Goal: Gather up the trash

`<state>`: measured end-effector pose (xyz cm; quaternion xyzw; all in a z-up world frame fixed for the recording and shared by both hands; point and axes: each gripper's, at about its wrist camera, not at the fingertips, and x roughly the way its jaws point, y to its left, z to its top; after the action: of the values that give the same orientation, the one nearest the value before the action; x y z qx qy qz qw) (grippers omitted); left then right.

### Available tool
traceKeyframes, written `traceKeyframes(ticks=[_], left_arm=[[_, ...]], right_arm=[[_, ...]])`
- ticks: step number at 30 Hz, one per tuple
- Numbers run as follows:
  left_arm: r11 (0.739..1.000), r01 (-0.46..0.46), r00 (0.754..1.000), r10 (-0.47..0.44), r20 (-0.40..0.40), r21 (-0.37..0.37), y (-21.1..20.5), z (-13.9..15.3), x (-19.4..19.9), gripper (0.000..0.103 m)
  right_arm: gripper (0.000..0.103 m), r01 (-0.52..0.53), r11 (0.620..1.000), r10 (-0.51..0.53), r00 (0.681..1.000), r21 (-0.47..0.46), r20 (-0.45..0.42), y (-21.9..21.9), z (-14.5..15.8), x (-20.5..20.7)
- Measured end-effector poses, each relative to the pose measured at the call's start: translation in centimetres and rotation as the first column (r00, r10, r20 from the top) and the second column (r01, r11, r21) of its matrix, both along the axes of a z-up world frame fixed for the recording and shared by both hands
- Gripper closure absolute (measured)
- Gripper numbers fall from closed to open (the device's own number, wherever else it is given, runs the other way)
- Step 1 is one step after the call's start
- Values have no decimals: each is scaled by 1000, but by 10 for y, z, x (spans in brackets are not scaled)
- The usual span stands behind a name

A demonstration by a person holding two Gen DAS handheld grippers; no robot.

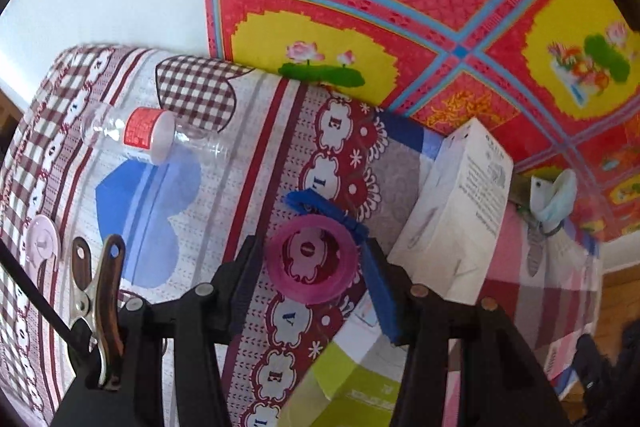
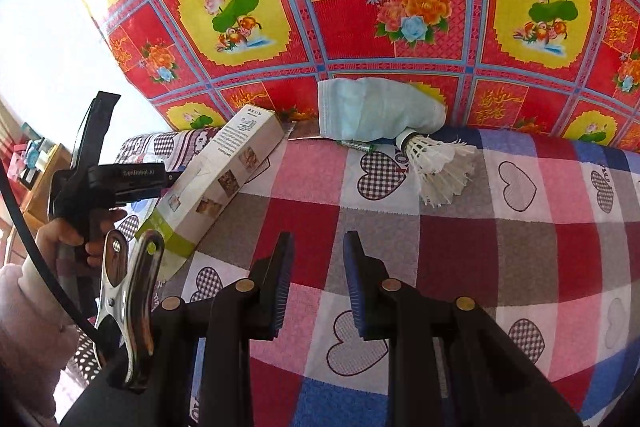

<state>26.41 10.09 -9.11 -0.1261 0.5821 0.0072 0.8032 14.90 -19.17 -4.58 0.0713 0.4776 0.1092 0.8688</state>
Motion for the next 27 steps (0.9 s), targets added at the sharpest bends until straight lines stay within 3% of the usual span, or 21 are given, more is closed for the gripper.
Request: traceKeyframes(ticks=[4, 5, 15, 16, 18, 23, 27], left_arm=[[1000, -5, 1000, 5, 23, 26, -7, -3, -1, 51], [999, -10, 1000, 9, 30, 38, -8, -4, -1, 58], [999, -26, 997, 24, 72, 22, -6, 4, -19, 58], [999, -27, 997, 25, 78, 24, -5, 5, -22, 58], [999, -31, 995, 28, 91, 30, -5, 9, -29, 58], [999, -40, 994, 37, 102, 25, -2, 13, -46, 58], [999, -44, 994, 43, 102, 13, 4, 17, -53, 58]], right_arm=[[77, -1, 1000, 1, 1000, 3, -8, 2, -4, 3], [77, -2, 1000, 2, 1000, 2, -10, 3, -5, 4], [77, 3, 1000, -3, 1000, -20, -1, 4, -21, 22], [75, 6, 1000, -6, 1000, -24, 1, 4, -23, 26], [61, 16, 999, -16, 1000, -28, 6, 5, -28, 36], [48, 28, 999, -28, 1000, -34, 8, 10, -43, 61], [46, 18, 997, -16, 1000, -79, 23, 16, -53, 80]])
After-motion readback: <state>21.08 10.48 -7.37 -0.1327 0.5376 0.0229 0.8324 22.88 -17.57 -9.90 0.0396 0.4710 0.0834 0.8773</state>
